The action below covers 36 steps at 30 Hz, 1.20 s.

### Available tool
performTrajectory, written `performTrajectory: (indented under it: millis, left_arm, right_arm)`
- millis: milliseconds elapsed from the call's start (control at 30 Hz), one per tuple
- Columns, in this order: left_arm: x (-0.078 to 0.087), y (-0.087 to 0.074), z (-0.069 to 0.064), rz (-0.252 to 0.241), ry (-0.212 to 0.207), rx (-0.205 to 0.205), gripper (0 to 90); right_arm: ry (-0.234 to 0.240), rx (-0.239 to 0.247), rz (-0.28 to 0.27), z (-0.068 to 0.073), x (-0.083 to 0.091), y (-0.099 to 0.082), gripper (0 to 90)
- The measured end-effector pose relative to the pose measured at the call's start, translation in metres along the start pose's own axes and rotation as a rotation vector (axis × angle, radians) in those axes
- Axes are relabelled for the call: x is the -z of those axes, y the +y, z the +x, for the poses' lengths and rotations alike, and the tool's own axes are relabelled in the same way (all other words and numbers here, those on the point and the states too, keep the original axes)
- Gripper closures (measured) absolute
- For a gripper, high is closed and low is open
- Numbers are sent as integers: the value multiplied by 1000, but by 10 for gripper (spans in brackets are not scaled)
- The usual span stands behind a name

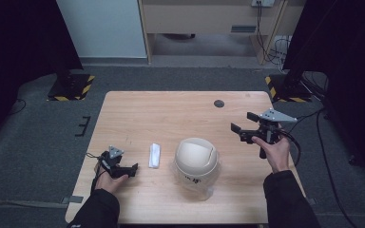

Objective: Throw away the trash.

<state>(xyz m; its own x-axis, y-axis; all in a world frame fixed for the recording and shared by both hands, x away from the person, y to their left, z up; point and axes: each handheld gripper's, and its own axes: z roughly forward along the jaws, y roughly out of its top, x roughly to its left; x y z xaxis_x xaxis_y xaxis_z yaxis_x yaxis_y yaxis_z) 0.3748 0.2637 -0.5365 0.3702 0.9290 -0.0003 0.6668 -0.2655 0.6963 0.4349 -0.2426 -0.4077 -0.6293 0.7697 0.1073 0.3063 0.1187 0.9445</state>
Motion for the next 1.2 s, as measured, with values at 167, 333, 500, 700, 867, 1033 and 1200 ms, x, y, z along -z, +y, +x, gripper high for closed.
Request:
performTrajectory:
  millis: [167, 333, 500, 700, 867, 1033, 1200]
  left_arm:
    - [0, 0, 0, 0, 0, 0, 0]
    - [0, 0, 0, 0, 0, 0, 0]
    - [0, 0, 0, 0, 1, 0, 0]
    - [0, 0, -1, 2, -2, -4, 0]
    - [0, 0, -1, 2, -3, -4, 0]
    - [0, 0, -1, 2, -3, -5, 0]
    - [0, 0, -1, 1, -2, -4, 0]
  right_arm:
    - [47, 14, 14, 6, -11, 5, 119]
    - [124, -1, 5, 15, -23, 5, 125]
    - [153, 37, 43, 20, -29, 3, 130]
    - [212, 58, 44, 30, -32, 7, 133]
    - [243, 69, 55, 35, -39, 9, 141]
    - [293, 76, 83, 40, -44, 4, 151]
    - [339, 102, 136, 42, -51, -5, 166]
